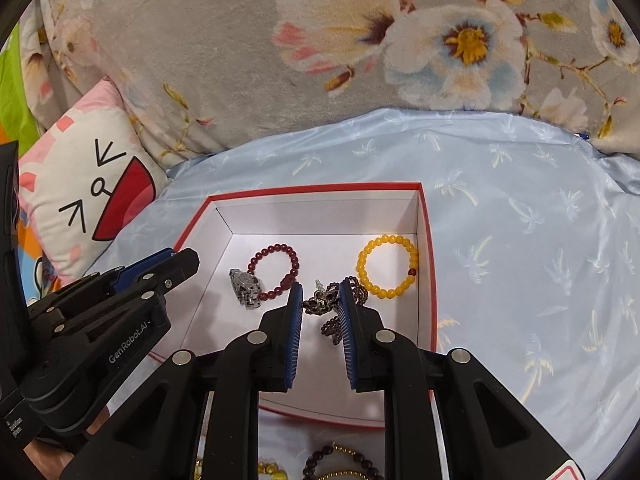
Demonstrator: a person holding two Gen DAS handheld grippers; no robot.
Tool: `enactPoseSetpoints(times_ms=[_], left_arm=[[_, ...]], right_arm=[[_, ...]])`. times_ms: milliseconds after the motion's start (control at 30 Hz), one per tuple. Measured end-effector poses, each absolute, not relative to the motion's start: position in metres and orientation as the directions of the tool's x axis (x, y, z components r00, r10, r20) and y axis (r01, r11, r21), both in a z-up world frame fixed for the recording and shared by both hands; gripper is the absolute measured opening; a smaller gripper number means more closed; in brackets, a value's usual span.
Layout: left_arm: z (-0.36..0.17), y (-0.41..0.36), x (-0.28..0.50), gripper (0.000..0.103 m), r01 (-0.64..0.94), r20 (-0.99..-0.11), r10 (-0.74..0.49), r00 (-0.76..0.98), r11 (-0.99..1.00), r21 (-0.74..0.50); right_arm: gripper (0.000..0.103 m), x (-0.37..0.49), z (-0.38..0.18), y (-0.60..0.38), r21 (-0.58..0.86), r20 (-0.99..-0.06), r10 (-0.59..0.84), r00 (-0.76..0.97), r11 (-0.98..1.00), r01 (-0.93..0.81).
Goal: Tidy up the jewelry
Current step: 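Carry both small rings into the red box and open both grippers, then withdraw both grippers from the box over the remaining bracelets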
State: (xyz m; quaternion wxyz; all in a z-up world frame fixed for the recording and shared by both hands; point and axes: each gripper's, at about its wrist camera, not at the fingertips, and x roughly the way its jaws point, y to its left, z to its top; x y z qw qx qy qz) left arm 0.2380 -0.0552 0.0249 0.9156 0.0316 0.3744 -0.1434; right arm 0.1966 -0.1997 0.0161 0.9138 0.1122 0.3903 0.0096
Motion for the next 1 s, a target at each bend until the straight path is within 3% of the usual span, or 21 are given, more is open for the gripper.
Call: enactPoseSetpoints(times_ms=[433,500,533,567,633,700,1000], left_arm=[[0.004,-0.065,0.254,0.019,0.279,-0.723,-0.216,0.656,0.96,-0.034],[0.003,-0.064,0.254,0.026,0.273,-0.723,-0.214,0.657,0.961,-0.037],[0.004,-0.064,0.253,0.039,0.26,-0.719,-0.198,0.666,0.965,-0.025],[0.005,-0.063,0.251,0.044,0.251,-0.71,-0.186,0.679,0.968,-0.014],[0.007,-0.061,0.249,0.047,0.252,-0.706,-0.187,0.683,0.968,-0.013],[0.009,-0.058,0.247,0.048,0.254,-0.706,-0.196,0.68,0.967,-0.023],[0.021,-0.047,0.216,0.048,0.263,-0.695,-0.21,0.688,0.964,-0.031]], right_arm=[[0.018,0.217,-0.002,-0.193,0.168,-0.739,0.076,0.669,0.983,0.074],[0.032,0.216,0.0,-0.191,0.147,-0.734,0.054,0.677,0.986,0.081],[0.034,0.215,0.001,-0.191,0.149,-0.729,0.052,0.682,0.985,0.085],[0.037,0.213,0.002,-0.192,0.144,-0.726,0.037,0.686,0.985,0.098],[0.041,0.209,0.006,-0.195,0.156,-0.719,0.043,0.694,0.983,0.101],[0.045,0.203,0.01,-0.197,0.167,-0.711,0.045,0.702,0.98,0.107],[0.046,0.165,0.033,-0.19,0.154,-0.681,0.041,0.732,0.984,0.088]])
